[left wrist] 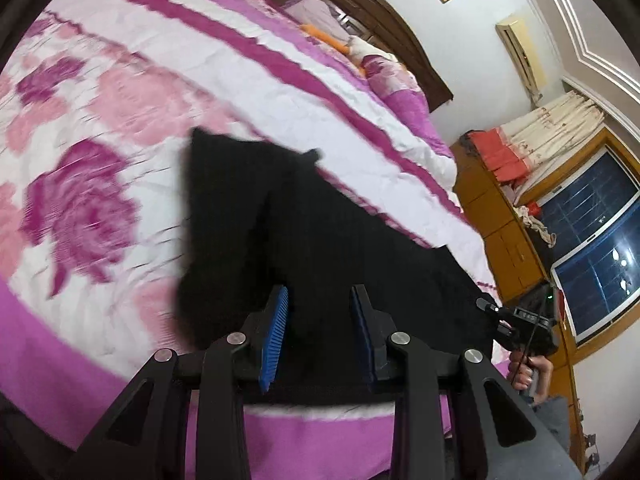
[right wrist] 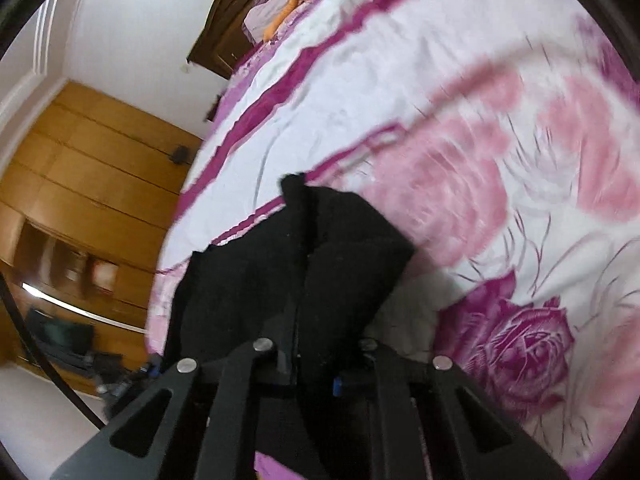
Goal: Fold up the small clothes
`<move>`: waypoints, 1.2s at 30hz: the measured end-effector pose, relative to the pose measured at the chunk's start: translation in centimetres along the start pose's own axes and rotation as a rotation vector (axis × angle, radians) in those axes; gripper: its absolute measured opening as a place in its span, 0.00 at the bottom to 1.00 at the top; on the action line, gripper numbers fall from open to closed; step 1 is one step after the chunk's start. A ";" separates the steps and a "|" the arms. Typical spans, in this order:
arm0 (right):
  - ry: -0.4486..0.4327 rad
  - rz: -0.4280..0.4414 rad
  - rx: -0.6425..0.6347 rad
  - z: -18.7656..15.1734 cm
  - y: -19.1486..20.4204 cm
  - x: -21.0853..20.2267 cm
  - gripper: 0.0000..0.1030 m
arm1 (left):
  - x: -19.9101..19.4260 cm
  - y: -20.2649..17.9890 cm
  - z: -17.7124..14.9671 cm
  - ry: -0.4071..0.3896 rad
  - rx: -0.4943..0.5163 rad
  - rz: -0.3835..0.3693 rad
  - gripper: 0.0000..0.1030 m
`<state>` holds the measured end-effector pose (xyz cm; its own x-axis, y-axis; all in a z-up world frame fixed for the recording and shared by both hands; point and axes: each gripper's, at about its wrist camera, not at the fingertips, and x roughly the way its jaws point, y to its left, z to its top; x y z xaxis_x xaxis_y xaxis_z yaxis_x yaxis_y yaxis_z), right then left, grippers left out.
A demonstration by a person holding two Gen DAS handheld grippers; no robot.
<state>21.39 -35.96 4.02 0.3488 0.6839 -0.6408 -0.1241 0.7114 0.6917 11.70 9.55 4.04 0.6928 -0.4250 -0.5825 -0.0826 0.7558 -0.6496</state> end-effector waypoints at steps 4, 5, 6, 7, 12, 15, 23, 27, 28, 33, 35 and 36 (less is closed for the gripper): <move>-0.005 -0.107 -0.083 1.2 5.3 -1.2 0.10 | 4.6 -7.7 -0.6 0.052 0.129 -0.103 0.10; -0.005 -0.118 -0.091 1.3 6.1 -1.3 0.10 | 5.6 -9.1 -1.0 0.061 0.159 -0.109 0.05; -0.001 -0.131 -0.092 1.4 7.0 -1.4 0.10 | 6.7 -10.3 -1.5 0.067 0.188 -0.105 0.04; 0.005 -0.143 -0.094 1.6 7.7 -1.4 0.10 | 8.4 -11.1 -2.0 0.081 0.206 -0.073 0.04; 0.032 -0.198 -0.106 1.9 10.2 -1.1 0.10 | 13.8 -7.6 -3.3 0.168 0.080 0.029 0.00; 0.039 -0.215 -0.111 1.7 11.3 -1.1 0.10 | 12.0 -7.4 -3.2 0.157 0.068 -0.035 0.00; 0.080 -0.326 -0.095 1.3 18.3 0.9 0.10 | 13.4 -8.0 -4.8 0.217 0.113 -0.032 0.00; 0.099 -0.488 -0.157 1.4 23.8 3.3 0.10 | 7.4 -6.7 -1.5 0.157 0.062 -0.121 0.00; 0.107 -0.517 -0.172 1.4 24.9 4.0 0.10 | 4.8 -5.7 0.0 0.111 0.048 -0.142 0.00; 0.164 -0.663 -0.224 0.6 30.9 9.7 0.10 | -4.9 0.9 5.3 -0.082 0.024 -0.081 0.03; 0.183 -0.757 -0.295 -0.4 33.4 13.5 0.10 | -7.2 4.0 5.2 -0.147 0.089 0.051 0.08; 0.199 -0.783 -0.303 -0.7 33.8 14.8 0.10 | -7.6 5.2 5.0 -0.157 0.071 0.072 0.08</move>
<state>21.68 -1.64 17.68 0.2714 -0.0258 -0.9621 -0.1680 0.9830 -0.0738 9.60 19.25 7.54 0.7909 -0.2899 -0.5390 -0.0888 0.8170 -0.5698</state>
